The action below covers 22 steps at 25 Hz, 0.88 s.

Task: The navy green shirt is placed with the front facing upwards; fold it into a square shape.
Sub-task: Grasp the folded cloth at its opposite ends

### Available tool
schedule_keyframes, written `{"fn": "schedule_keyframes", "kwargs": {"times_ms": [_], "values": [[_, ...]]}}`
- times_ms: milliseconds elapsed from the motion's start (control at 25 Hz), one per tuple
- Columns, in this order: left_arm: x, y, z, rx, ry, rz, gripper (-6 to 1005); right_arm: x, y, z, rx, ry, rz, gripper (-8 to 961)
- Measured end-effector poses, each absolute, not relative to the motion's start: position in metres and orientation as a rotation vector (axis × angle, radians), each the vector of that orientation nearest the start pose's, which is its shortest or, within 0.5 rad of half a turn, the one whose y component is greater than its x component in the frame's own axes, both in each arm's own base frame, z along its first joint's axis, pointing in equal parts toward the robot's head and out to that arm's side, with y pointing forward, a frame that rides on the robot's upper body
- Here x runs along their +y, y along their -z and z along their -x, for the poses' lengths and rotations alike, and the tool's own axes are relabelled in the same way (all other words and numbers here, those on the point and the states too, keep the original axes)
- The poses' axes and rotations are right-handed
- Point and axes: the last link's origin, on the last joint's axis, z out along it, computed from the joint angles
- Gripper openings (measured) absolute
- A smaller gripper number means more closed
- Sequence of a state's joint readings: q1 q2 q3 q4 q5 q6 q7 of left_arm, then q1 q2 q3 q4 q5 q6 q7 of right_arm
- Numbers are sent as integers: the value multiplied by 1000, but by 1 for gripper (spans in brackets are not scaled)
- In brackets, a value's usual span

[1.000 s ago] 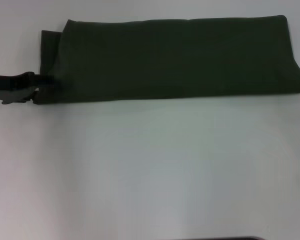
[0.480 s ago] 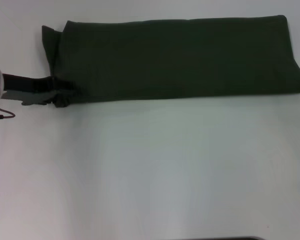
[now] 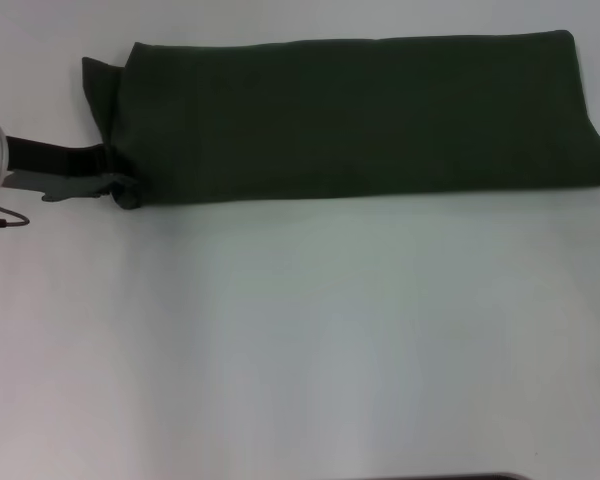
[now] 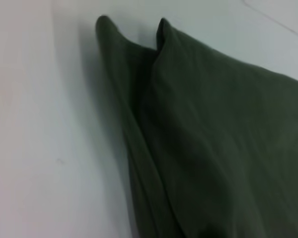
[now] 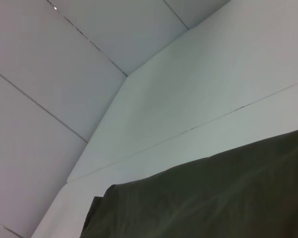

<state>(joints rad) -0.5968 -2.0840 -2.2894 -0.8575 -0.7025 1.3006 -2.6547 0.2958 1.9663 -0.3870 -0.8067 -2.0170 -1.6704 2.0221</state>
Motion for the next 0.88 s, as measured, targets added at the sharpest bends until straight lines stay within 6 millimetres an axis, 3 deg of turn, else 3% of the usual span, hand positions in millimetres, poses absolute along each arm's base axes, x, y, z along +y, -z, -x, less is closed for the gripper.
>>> {"fn": "schedule_keyframes", "kwargs": {"times_ms": [360,600,880], "values": [[368,-13,267,-1835,192,2150,104,274,-122,-366,1588,-743,2062,944],[366,-25,267,-1893,257,2139,48,280,-144,-381,1656,-563,1999,945],[366,-30,276,-1969,264,2062,49,291,-148,-376,1771,-468,1979,945]]}}
